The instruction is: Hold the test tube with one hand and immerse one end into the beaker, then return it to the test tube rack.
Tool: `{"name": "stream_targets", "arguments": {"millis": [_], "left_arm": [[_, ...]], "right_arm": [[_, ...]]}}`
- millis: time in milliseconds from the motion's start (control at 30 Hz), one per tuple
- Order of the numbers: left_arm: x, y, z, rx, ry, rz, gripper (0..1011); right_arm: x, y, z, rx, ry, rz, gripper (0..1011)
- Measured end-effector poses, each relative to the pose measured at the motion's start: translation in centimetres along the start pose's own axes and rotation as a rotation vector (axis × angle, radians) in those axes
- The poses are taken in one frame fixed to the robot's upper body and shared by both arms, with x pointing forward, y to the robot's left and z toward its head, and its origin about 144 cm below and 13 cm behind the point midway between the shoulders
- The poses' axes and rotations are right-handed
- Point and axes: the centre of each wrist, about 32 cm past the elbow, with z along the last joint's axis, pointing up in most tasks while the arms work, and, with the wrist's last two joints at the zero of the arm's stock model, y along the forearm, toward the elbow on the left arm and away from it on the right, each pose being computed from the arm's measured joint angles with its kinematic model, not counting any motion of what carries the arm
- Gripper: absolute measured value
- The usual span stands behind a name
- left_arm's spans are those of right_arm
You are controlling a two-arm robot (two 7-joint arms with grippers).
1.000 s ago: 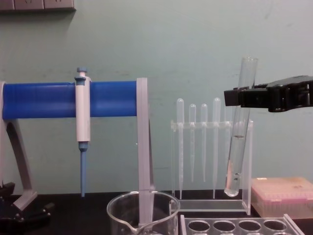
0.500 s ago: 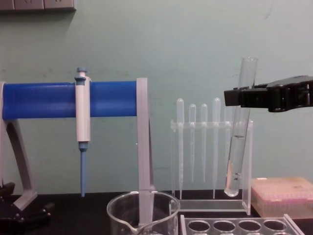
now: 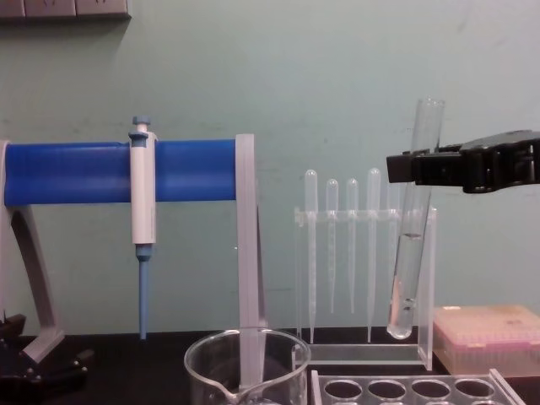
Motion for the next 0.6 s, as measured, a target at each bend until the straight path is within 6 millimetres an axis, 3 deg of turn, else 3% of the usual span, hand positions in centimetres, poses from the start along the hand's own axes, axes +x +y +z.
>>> {"name": "stream_targets", "arguments": {"millis": [600], "left_arm": [[0.00, 0.00, 0.00, 0.000, 0.000, 0.000, 1000]], "right_arm": [[0.00, 0.00, 0.00, 0.000, 0.000, 0.000, 225]]}}
